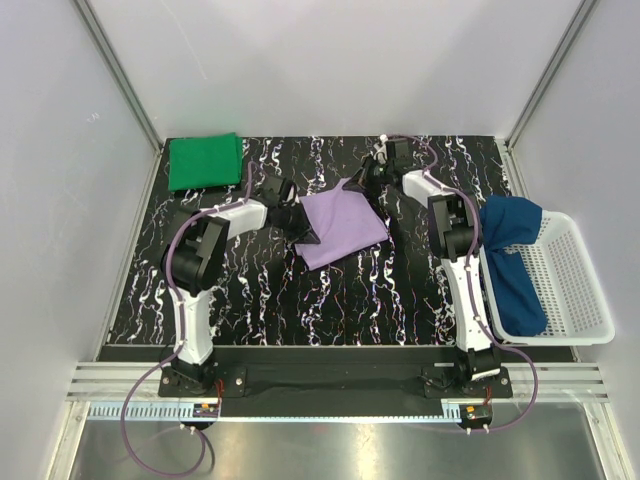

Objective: Fold and stack the t-shirts
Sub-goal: Fold the tshirt

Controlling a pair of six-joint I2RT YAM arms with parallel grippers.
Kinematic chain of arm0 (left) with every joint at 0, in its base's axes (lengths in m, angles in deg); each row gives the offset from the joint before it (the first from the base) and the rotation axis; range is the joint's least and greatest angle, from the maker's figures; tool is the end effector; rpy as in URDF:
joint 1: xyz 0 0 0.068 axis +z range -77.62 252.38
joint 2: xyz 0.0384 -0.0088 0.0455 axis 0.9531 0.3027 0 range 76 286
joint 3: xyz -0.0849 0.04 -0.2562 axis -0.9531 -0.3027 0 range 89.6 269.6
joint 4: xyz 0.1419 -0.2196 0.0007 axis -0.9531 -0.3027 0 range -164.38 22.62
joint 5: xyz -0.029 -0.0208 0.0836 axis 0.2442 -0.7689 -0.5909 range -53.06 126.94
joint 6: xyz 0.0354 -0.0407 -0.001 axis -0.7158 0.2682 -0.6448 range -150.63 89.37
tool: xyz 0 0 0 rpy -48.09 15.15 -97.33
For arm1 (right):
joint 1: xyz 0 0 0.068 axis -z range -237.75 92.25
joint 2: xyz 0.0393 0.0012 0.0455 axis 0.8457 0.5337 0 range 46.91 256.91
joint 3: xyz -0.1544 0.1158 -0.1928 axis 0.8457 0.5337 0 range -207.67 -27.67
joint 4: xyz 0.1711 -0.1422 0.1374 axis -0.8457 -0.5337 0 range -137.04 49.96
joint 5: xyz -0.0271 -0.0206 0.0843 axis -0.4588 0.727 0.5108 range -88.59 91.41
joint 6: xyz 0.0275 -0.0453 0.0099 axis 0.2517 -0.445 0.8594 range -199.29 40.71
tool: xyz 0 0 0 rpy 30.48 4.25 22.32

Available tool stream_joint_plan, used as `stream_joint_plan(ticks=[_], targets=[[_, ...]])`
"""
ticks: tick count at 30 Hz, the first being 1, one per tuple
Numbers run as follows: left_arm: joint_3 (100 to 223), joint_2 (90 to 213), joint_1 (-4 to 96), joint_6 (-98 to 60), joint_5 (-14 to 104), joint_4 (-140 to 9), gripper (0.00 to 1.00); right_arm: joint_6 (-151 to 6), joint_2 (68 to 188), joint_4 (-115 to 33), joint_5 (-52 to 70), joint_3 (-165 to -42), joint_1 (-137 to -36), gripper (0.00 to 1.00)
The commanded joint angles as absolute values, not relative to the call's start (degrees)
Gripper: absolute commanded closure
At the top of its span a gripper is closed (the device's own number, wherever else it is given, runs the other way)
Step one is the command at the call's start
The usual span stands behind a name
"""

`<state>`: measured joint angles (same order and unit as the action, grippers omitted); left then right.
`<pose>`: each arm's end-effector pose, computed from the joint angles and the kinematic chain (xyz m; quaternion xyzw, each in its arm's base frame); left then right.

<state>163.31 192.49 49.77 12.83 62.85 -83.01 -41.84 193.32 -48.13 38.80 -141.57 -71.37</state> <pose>0.3760 -0.1735 0.1371 -0.1097 0.9333 -0.3254 0.1048 0.5357 0.1520 0.1119 0.0466 0.8697 0.4334 0.2316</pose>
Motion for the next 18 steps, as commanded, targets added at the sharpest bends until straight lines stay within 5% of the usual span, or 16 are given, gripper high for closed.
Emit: stream_joint_plan(ticks=[1, 4, 18], targets=[[166.8, 193.6, 49.5, 9.4, 59.4, -86.6, 0.89, -38.7, 196.5, -43.7, 38.7, -147.9, -69.3, 0.96], [171.0, 193.5, 49.8, 8.7, 58.5, -87.9, 0.87, -38.2, 197.2, -47.6, 37.1, -150.8, -69.1, 0.9], [187.0, 206.2, 62.4, 11.6, 64.2, -86.0, 0.82, -38.1, 204.3, -57.2, 35.9, -162.2, -68.1, 0.89]])
